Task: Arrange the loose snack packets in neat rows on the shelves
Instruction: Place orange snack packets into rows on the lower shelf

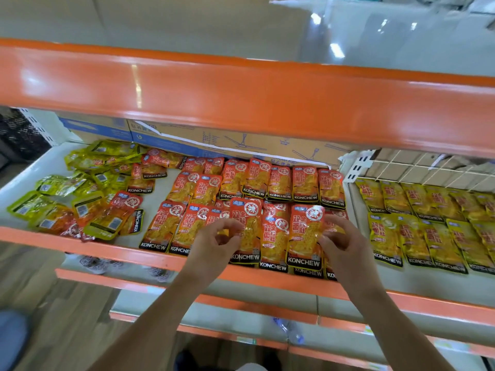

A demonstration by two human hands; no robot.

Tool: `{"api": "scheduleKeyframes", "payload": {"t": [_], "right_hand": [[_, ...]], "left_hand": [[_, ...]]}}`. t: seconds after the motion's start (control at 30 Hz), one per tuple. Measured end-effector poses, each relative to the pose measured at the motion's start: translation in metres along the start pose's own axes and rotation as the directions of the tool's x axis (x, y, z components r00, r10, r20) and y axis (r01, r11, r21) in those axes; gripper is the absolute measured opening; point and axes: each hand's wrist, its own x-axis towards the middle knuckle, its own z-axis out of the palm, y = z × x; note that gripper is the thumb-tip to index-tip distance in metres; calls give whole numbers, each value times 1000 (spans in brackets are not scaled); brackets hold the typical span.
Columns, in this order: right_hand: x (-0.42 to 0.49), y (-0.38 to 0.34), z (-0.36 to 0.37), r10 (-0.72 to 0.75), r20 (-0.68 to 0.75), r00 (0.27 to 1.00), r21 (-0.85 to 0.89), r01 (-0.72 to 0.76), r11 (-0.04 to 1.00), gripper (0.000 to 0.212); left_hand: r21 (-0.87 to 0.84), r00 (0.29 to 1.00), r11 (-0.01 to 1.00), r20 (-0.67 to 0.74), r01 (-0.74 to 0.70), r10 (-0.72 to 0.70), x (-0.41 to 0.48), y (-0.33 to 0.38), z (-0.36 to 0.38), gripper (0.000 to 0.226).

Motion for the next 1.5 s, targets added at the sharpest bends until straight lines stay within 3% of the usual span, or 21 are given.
{"api": "scheduleKeyframes", "payload": {"t": [0.2, 0.5, 0.63, 1.0, 1.13, 1.37, 1.5], "right_hand": [[-2, -7, 16, -19, 42, 999, 20, 18, 1000, 42], [13, -50, 72, -75, 104, 992, -31, 79, 996, 31], [19, -66, 106, -65, 143, 988, -42, 72, 997, 29], [52, -99, 210, -93, 177, 980, -231, 133, 964, 27], [83, -91, 238, -32, 166, 986, -318, 84, 944, 30], [112, -79, 250, -71, 148, 986, -489, 136, 862, 32], [120, -80, 249, -130, 191, 973, -698, 227, 679, 29]], "left_hand": [[22, 1000, 1000, -14, 9, -9, -5, -3, -16, 27], [-44, 993, 999, -113, 16, -21, 18, -5, -71, 34], [-38, 989, 999, -145, 17, -22, 29, -6, -100, 26], [186, 998, 982, -60, -4, 15, 93, -8, -166, 30], [254, 997, 964, 12, -76, 75, 135, -17, -175, 31], [495, 986, 853, 103, -168, 134, 180, -30, -164, 37], [688, 965, 677, 174, -261, 196, 186, -38, -156, 34]]}}
